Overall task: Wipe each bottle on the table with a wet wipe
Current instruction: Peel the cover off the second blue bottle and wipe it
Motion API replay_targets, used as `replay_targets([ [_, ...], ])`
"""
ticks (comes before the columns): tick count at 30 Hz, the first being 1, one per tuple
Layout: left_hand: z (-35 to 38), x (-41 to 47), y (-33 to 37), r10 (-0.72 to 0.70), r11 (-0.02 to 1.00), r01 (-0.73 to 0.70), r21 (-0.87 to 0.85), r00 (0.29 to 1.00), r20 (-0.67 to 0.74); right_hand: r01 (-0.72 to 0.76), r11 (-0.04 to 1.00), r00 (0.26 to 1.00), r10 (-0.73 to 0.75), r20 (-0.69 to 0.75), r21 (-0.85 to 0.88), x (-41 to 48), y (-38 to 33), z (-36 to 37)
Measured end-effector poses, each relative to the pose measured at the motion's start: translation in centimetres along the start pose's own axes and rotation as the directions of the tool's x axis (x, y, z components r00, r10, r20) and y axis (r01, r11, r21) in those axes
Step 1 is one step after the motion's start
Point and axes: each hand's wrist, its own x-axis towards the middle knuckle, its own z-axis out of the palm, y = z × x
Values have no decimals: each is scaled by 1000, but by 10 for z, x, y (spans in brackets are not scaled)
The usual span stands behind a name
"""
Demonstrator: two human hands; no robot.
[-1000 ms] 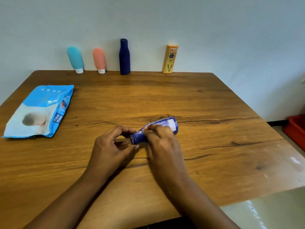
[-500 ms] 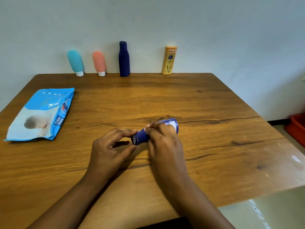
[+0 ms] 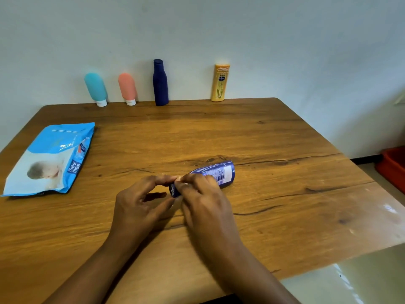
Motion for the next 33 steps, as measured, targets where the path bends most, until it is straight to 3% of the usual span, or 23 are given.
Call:
replay_targets([
  [6, 0, 2, -1, 58, 990, -62, 127, 998, 33, -275, 961, 958, 275, -88, 9, 20, 60, -7],
  [12, -2, 2, -2, 95, 973, -113, 203, 991, 97, -13, 1000, 1000, 13, -2, 27, 7, 25, 7],
  [17, -2, 2, -3, 105, 967, -129, 219, 987, 118, -351, 936, 933, 348, -94, -22, 29, 80, -7],
  [19, -2, 2, -3, 112, 966, -136, 221, 986, 121, -313, 949, 949, 310, -63, -42, 32, 70, -4],
  [23, -4, 3, -3, 89, 970, -111, 218, 990, 107, -22, 1000, 1000, 22, 13, -11, 20, 31, 9],
  [25, -4, 3, -3, 91, 968, -114, 223, 990, 108, -77, 997, 997, 77, -1, -7, 26, 43, 5],
  [29, -3, 3, -2, 96, 975, -112, 191, 991, 90, -342, 938, 940, 342, -16, -60, 44, 89, -8],
  [31, -3, 4, -2, 97, 976, -112, 186, 992, 86, -332, 942, 943, 333, -2, -48, 44, 84, -8],
  [33, -4, 4, -2, 94, 974, -111, 197, 991, 96, -226, 973, 974, 227, 12, -41, 36, 62, -1],
])
